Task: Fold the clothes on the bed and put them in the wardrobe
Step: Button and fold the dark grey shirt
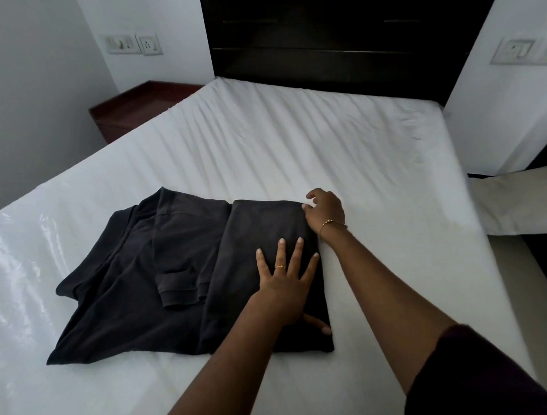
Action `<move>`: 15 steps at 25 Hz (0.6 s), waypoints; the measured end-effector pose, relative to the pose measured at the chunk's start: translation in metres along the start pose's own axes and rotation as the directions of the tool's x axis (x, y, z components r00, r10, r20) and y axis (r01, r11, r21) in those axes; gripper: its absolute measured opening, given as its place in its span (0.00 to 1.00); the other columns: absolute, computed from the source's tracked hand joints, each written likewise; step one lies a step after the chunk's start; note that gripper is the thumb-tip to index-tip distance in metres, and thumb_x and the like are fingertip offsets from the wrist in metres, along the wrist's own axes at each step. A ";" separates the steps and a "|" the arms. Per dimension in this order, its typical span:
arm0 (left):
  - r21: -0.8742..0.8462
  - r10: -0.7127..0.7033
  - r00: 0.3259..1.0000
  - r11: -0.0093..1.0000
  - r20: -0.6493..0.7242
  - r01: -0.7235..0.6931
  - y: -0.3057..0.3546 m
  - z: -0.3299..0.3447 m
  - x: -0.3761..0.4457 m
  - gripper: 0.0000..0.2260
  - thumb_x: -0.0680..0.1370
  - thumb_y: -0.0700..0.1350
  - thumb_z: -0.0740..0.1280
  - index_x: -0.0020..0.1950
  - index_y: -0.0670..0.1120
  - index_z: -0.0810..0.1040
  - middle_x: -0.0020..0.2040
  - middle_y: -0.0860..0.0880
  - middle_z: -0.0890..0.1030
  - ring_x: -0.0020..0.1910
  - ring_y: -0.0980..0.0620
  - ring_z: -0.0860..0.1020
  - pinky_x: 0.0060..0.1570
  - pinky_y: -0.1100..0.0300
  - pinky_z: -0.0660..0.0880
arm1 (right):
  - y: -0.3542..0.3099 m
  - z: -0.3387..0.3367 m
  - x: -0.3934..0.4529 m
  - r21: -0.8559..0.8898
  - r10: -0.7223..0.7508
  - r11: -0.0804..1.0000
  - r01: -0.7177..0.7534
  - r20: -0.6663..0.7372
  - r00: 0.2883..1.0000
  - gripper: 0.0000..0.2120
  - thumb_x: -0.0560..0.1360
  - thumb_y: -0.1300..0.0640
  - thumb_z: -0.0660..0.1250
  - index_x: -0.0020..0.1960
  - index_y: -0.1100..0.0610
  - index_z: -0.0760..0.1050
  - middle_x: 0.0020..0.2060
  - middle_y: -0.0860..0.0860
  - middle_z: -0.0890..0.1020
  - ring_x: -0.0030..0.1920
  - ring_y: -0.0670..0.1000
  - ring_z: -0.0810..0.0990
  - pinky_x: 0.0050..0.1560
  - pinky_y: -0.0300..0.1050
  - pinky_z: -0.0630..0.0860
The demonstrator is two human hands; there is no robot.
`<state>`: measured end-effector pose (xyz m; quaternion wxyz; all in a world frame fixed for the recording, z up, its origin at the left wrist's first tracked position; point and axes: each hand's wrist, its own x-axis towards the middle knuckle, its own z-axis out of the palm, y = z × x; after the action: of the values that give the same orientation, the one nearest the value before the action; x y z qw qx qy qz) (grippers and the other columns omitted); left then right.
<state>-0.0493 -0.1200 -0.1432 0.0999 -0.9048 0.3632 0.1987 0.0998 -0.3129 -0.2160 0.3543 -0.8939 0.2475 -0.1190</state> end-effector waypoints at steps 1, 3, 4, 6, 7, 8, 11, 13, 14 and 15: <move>-0.024 -0.010 1.000 1.000 -0.012 0.010 -0.001 -0.003 -0.002 0.66 0.65 0.80 0.66 0.81 0.50 0.26 0.80 0.45 0.24 0.74 0.37 0.21 0.70 0.22 0.31 | -0.004 0.007 -0.016 -0.002 -0.008 1.000 0.008 -0.006 1.000 0.19 0.94 0.49 0.74 0.82 0.51 0.87 0.83 0.59 0.83 0.81 0.65 0.82 0.85 0.65 0.88; -0.059 -0.031 0.999 0.998 -0.021 0.030 -0.001 -0.006 -0.006 0.67 0.65 0.81 0.66 0.81 0.48 0.27 0.82 0.47 0.27 0.75 0.40 0.21 0.69 0.23 0.28 | -0.009 0.024 -0.049 -0.061 -0.031 0.998 0.034 0.046 0.998 0.28 0.97 0.39 0.65 0.93 0.46 0.78 0.96 0.58 0.68 0.91 0.65 0.70 0.94 0.70 0.80; -0.065 -0.039 0.999 0.997 -0.021 0.037 -0.002 -0.007 -0.009 0.66 0.65 0.81 0.66 0.82 0.49 0.28 0.82 0.48 0.28 0.75 0.40 0.21 0.67 0.23 0.27 | -0.010 0.030 -0.061 -0.084 -0.022 0.996 0.029 0.077 0.997 0.31 0.97 0.36 0.62 0.97 0.46 0.73 0.99 0.58 0.61 0.94 0.65 0.65 0.99 0.71 0.76; -0.097 -0.087 0.996 0.992 -0.024 0.085 -0.009 -0.009 -0.012 0.67 0.63 0.81 0.66 0.82 0.49 0.28 0.82 0.50 0.28 0.75 0.41 0.21 0.64 0.22 0.25 | -0.012 0.026 -0.072 -0.067 0.040 0.997 -0.036 0.057 0.998 0.37 0.96 0.35 0.64 1.00 0.50 0.66 0.99 0.62 0.60 0.94 0.66 0.66 0.99 0.72 0.76; -0.128 -0.149 0.988 0.981 -0.040 0.143 -0.017 -0.009 -0.013 0.68 0.62 0.82 0.65 0.82 0.48 0.29 0.82 0.50 0.28 0.76 0.40 0.22 0.63 0.22 0.26 | -0.014 0.018 -0.075 -0.050 0.083 0.995 -0.082 0.014 0.996 0.38 0.95 0.36 0.67 0.99 0.53 0.67 0.95 0.63 0.68 0.91 0.67 0.71 0.96 0.72 0.81; -0.168 -0.230 0.970 0.962 -0.072 0.216 -0.028 -0.009 -0.013 0.68 0.62 0.83 0.63 0.83 0.46 0.31 0.82 0.49 0.28 0.78 0.39 0.24 0.64 0.22 0.27 | -0.016 0.009 -0.079 -0.039 0.125 0.991 -0.125 -0.023 0.992 0.37 0.94 0.37 0.71 0.96 0.56 0.71 0.90 0.64 0.76 0.86 0.69 0.75 0.91 0.72 0.85; -0.304 -0.428 0.880 0.883 -0.206 0.358 -0.063 0.008 -0.009 0.58 0.69 0.83 0.49 0.85 0.44 0.40 0.85 0.47 0.38 0.82 0.37 0.33 0.72 0.24 0.37 | -0.018 -0.009 -0.103 0.012 0.205 0.979 -0.205 0.016 0.979 0.34 0.90 0.37 0.78 0.84 0.61 0.81 0.79 0.64 0.86 0.79 0.70 0.83 0.84 0.70 0.89; -0.353 -0.454 0.842 0.869 -0.292 0.347 -0.073 0.026 -0.006 0.53 0.71 0.80 0.40 0.86 0.45 0.45 0.86 0.46 0.43 0.84 0.36 0.41 0.79 0.31 0.46 | -0.016 -0.018 -0.117 0.048 0.250 0.965 -0.259 0.139 0.958 0.35 0.86 0.34 0.81 0.80 0.60 0.86 0.76 0.62 0.89 0.76 0.69 0.87 0.83 0.68 0.91; -0.376 -0.460 0.820 0.866 -0.340 0.330 -0.074 0.033 -0.004 0.52 0.72 0.78 0.37 0.86 0.45 0.48 0.86 0.46 0.46 0.84 0.36 0.44 0.81 0.35 0.50 | -0.015 -0.024 -0.122 0.087 0.264 0.954 -0.288 0.214 0.941 0.34 0.85 0.35 0.83 0.79 0.60 0.88 0.75 0.61 0.91 0.75 0.68 0.89 0.82 0.66 0.91; -0.398 -0.465 0.798 0.863 -0.383 0.312 -0.075 0.039 -0.001 0.51 0.73 0.77 0.37 0.86 0.45 0.51 0.86 0.46 0.48 0.84 0.36 0.47 0.81 0.39 0.51 | -0.014 -0.031 -0.125 0.179 0.261 0.931 -0.319 0.286 0.922 0.32 0.85 0.39 0.85 0.80 0.61 0.89 0.75 0.61 0.92 0.74 0.67 0.90 0.83 0.66 0.91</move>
<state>-0.0092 -0.0530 -0.1751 -0.0969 -0.9849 0.1437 0.0051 -0.0132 -0.2557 -0.1887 0.4946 -0.8097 0.3150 0.0251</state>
